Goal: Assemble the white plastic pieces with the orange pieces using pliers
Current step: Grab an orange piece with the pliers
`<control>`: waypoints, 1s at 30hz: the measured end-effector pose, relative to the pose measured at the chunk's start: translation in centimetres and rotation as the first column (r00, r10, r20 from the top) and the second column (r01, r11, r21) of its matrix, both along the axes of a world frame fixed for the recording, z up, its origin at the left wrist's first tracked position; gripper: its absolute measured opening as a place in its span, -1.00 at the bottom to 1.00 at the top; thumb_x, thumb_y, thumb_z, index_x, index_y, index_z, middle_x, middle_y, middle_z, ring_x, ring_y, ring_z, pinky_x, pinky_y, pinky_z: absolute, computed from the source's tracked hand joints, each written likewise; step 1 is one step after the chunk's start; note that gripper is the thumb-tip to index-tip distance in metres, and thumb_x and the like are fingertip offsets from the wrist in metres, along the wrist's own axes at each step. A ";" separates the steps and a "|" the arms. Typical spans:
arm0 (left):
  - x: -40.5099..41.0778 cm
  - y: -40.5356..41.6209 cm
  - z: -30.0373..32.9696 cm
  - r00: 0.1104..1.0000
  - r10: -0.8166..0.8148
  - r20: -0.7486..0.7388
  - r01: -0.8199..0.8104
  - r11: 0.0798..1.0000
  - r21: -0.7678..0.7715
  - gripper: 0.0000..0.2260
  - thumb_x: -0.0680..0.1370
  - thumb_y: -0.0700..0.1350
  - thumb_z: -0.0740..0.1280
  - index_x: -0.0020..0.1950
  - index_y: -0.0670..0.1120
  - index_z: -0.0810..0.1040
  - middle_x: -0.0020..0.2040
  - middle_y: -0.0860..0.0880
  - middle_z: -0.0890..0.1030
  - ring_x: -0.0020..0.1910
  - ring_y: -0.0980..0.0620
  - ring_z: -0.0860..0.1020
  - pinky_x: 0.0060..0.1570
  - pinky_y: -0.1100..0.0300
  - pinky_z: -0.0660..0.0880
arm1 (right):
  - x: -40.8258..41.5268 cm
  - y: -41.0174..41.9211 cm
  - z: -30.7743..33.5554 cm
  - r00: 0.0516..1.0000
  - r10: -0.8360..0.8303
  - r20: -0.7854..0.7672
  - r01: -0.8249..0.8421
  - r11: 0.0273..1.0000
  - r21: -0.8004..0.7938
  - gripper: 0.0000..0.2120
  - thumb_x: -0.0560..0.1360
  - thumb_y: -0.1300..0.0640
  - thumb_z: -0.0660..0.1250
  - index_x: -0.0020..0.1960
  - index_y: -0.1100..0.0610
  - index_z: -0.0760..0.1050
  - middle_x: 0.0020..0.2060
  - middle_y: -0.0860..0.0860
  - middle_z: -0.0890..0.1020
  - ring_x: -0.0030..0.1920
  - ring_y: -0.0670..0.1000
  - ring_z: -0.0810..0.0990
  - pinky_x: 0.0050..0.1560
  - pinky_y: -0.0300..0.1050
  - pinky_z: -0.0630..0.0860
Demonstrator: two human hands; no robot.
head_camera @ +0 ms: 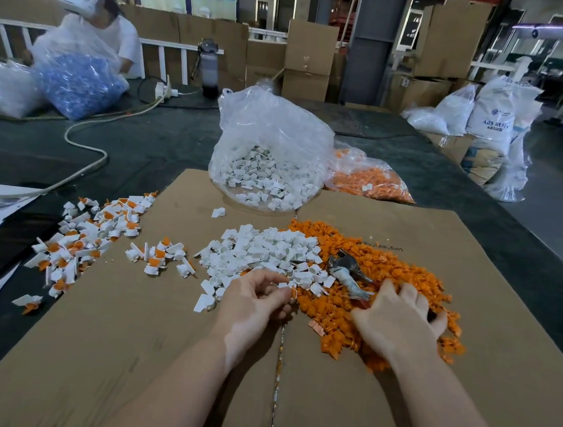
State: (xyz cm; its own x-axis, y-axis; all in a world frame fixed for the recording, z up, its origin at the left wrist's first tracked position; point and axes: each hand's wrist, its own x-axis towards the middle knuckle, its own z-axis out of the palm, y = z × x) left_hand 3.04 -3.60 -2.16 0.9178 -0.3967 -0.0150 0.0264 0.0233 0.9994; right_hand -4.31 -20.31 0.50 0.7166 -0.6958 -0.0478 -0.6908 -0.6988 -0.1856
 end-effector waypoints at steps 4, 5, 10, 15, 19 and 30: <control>0.3 -0.3 0.1 0.999 0.017 -0.044 -0.017 1.000 0.002 -0.91 0.51 -0.31 0.33 0.00 -0.20 0.53 -0.30 -0.17 0.54 -0.38 0.06 0.55 -0.29 0.27 0.54 | 0.3 -0.6 0.6 0.995 0.005 -0.097 -0.011 0.998 -0.062 -0.48 0.45 -0.21 0.25 0.29 0.04 0.29 0.37 0.10 0.25 0.38 0.13 0.19 0.38 0.27 0.07; 0.4 -0.3 0.2 0.998 0.020 -0.057 -0.020 1.000 -0.004 -0.92 0.51 -0.31 0.33 -0.01 -0.20 0.53 -0.29 -0.18 0.54 -0.37 0.05 0.55 -0.30 0.26 0.54 | 0.3 -0.6 0.7 0.996 0.009 -0.089 -0.017 0.995 -0.094 -0.48 0.44 -0.23 0.26 0.27 0.05 0.30 0.35 0.10 0.29 0.35 0.13 0.22 0.36 0.24 0.12; 0.5 -0.6 0.8 0.979 0.048 -0.196 -0.070 0.992 -0.105 -0.91 0.50 -0.33 0.34 -0.01 -0.23 0.51 -0.34 -0.11 0.57 -0.42 0.06 0.54 -0.40 0.26 0.51 | -0.1 0.0 2.0 0.990 0.124 0.059 -0.115 0.984 -0.137 -0.64 0.47 -0.19 0.22 0.07 0.06 0.31 0.13 0.03 0.49 0.18 0.09 0.43 0.18 0.03 0.35; 1.1 -1.0 2.1 0.948 0.083 -0.307 -0.159 0.960 -0.230 -0.94 0.50 -0.35 0.33 -0.07 -0.23 0.52 -0.39 -0.11 0.55 -0.50 0.09 0.52 -0.48 0.30 0.48 | -0.7 2.1 3.6 0.943 0.272 0.192 -0.307 0.934 0.184 -0.69 0.50 -0.18 0.18 -0.03 0.06 0.48 -0.16 -0.01 0.55 -0.13 0.02 0.51 -0.19 -0.10 0.39; 1.9 -0.9 2.6 0.947 0.129 -0.294 -0.190 0.963 -0.191 -0.96 0.50 -0.32 0.34 -0.10 -0.20 0.54 -0.37 -0.10 0.58 -0.50 0.11 0.56 -0.48 0.33 0.50 | -1.1 3.2 4.4 0.914 0.313 0.259 -0.401 0.794 0.458 -0.63 0.53 -0.07 0.23 -0.31 0.18 0.44 -0.53 -0.03 0.43 -0.50 -0.08 0.40 -0.42 -0.20 0.26; 2.9 -1.0 2.7 0.923 0.183 -0.339 -0.245 0.958 -0.149 -0.95 0.50 -0.31 0.35 -0.14 -0.20 0.53 -0.34 -0.11 0.57 -0.50 0.11 0.52 -0.41 0.33 0.53 | -0.9 4.3 5.4 0.936 0.231 0.264 -0.350 0.560 0.751 -0.86 0.56 0.14 0.17 -0.12 0.20 0.36 -0.37 0.11 0.45 -0.43 0.05 0.45 -0.45 -0.18 0.39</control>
State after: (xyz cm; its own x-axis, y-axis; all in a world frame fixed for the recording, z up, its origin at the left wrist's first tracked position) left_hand 5.95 -4.64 0.58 0.9396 -0.2149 -0.2665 0.3164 0.2473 0.9158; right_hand -5.18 -16.04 5.86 0.9133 -0.1859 -0.3624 -0.4073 -0.4037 -0.8193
